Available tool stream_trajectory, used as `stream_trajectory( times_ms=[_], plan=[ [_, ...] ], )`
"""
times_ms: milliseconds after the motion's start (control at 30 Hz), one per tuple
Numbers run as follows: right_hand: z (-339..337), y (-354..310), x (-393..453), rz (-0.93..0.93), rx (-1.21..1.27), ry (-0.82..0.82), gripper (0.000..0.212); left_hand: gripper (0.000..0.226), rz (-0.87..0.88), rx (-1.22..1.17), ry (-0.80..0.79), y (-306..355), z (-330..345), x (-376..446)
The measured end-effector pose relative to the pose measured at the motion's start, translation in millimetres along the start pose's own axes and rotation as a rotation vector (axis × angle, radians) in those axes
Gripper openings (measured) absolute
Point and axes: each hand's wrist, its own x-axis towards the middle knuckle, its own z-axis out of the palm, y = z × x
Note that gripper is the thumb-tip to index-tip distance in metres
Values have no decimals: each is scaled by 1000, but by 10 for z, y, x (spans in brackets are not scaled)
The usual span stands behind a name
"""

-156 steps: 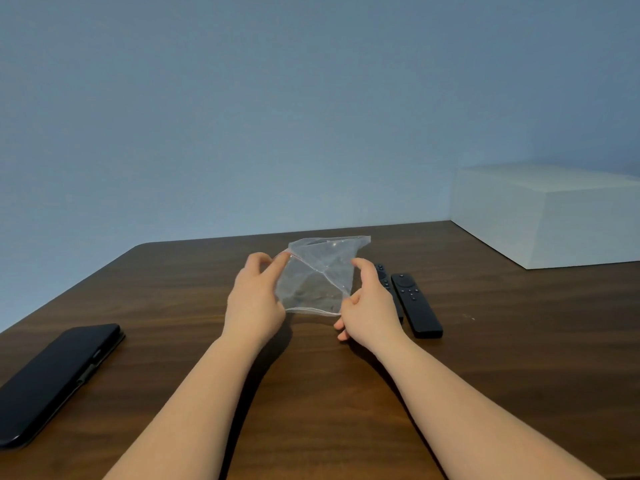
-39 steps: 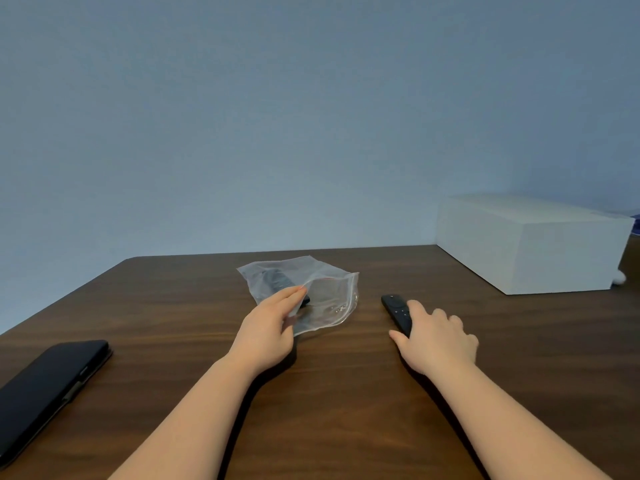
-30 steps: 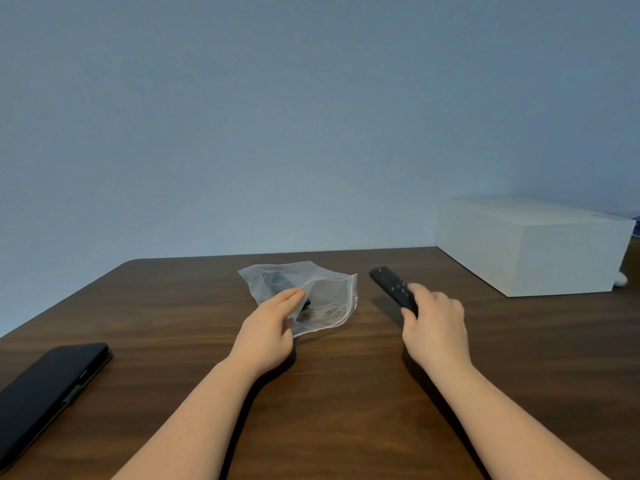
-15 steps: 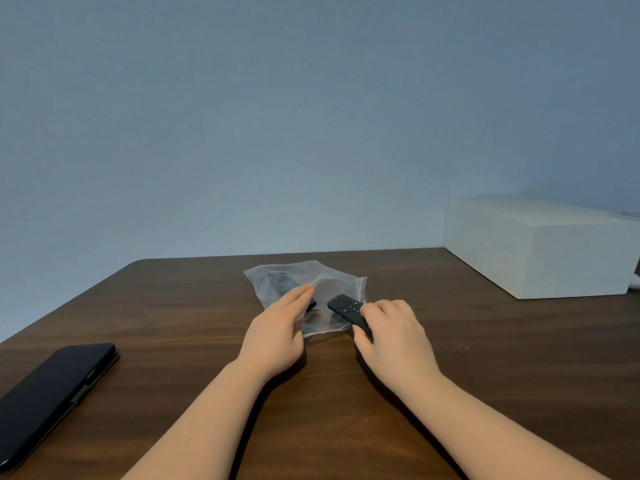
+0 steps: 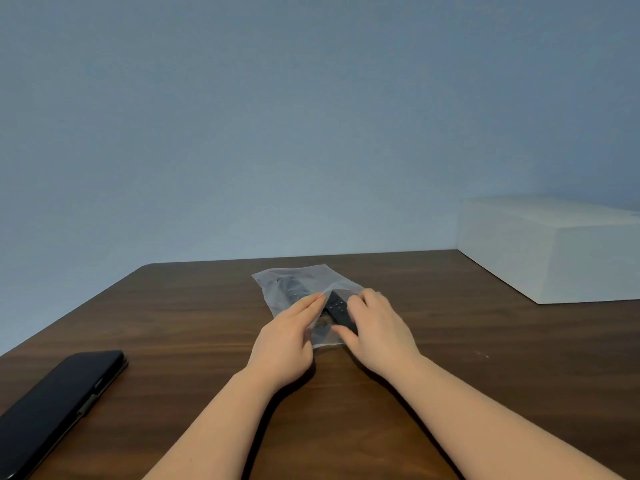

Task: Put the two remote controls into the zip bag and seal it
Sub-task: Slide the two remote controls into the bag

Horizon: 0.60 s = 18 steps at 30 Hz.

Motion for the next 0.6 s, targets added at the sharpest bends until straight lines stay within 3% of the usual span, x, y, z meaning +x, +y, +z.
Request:
stream_trajectory(
  times_ms=[67,300,600],
  plan=[
    [-59,31,-43,-15,-37,49,33,65,-8,1,-5,-13,7,2],
    [-39,42,-80,31,-30,-70,35,64,-37,-2,-13,-23,1,0],
    [-40,25,-63,32,-67,-61,34,62,-33,-5,-11,-13,-7,7]
  ],
)
